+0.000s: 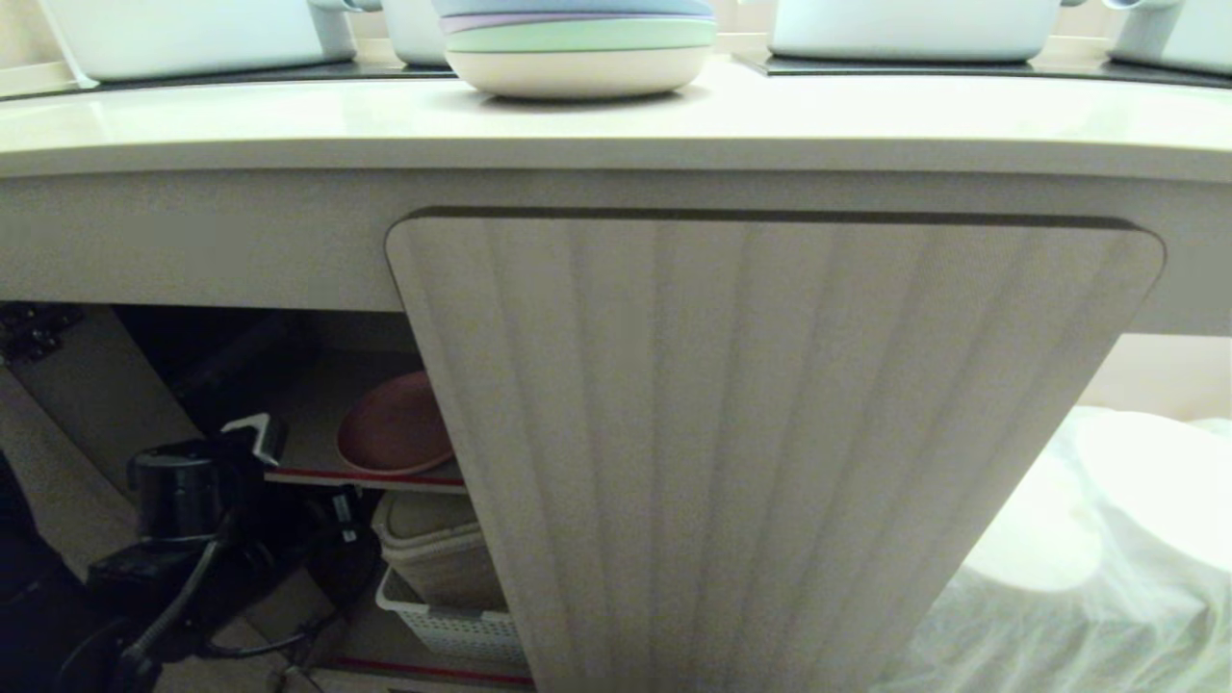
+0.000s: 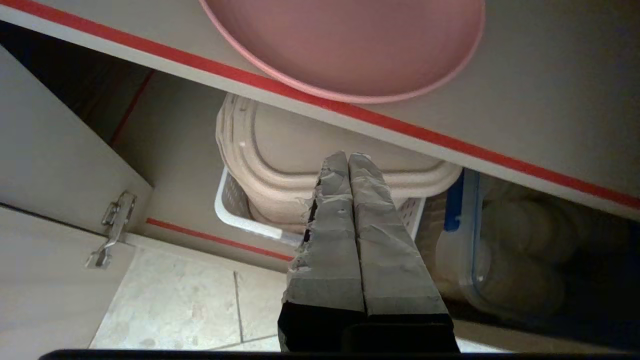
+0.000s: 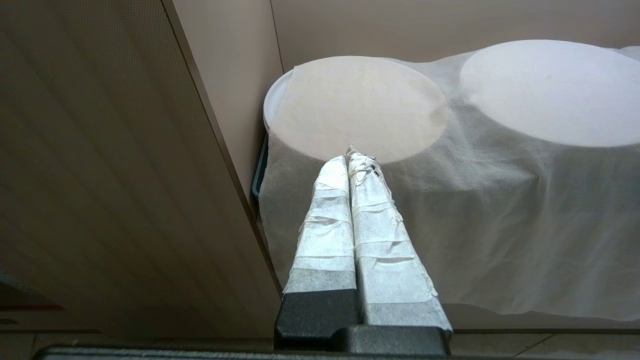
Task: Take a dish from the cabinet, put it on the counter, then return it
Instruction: Take the plate from the cabinet
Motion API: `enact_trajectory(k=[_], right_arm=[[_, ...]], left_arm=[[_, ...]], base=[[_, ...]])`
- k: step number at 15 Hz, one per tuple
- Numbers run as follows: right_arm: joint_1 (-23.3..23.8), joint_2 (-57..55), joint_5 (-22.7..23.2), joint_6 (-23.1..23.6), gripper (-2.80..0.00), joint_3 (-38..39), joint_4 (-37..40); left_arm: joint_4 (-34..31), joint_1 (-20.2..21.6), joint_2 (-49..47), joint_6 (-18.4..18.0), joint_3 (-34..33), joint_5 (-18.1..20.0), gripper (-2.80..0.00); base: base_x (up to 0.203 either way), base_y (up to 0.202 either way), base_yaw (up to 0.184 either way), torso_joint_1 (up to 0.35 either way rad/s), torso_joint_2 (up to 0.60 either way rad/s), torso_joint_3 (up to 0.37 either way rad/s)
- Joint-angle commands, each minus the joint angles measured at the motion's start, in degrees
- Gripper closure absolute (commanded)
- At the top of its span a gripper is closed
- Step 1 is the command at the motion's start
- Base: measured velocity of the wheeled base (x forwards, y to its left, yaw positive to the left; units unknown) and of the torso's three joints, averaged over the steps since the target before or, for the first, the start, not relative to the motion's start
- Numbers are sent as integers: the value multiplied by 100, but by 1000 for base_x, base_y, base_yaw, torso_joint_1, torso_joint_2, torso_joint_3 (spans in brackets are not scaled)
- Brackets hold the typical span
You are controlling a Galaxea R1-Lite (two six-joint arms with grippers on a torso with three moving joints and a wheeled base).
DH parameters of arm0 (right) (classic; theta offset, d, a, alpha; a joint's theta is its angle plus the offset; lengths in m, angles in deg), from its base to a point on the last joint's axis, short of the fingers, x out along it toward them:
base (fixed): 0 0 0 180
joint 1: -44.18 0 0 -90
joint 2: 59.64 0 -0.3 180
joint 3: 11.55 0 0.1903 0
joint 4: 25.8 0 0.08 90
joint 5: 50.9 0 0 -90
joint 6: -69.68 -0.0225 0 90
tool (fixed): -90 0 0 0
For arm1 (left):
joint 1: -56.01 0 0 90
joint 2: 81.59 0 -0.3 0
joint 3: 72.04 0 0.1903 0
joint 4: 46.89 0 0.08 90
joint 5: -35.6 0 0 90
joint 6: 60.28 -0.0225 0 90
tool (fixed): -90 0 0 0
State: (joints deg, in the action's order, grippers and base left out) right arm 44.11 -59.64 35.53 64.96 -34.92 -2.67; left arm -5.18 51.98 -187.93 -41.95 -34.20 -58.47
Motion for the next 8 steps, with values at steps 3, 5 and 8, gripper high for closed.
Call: enact_trajectory(k=[3, 5, 8], right_arm=[[-1, 0, -3, -3, 0, 0, -2], [-1, 0, -3, -3, 0, 0, -2], [-1, 0, -3, -3, 0, 0, -2]], left_arm=[[58, 51, -143, 38, 49, -6, 0], [58, 103, -231, 38, 73, -15, 0], [67, 132, -326, 65, 102, -21, 0]], base=[[0, 0, 0, 0, 0, 0], [0, 0, 0, 0, 0, 0], [0, 0, 0, 0, 0, 0]])
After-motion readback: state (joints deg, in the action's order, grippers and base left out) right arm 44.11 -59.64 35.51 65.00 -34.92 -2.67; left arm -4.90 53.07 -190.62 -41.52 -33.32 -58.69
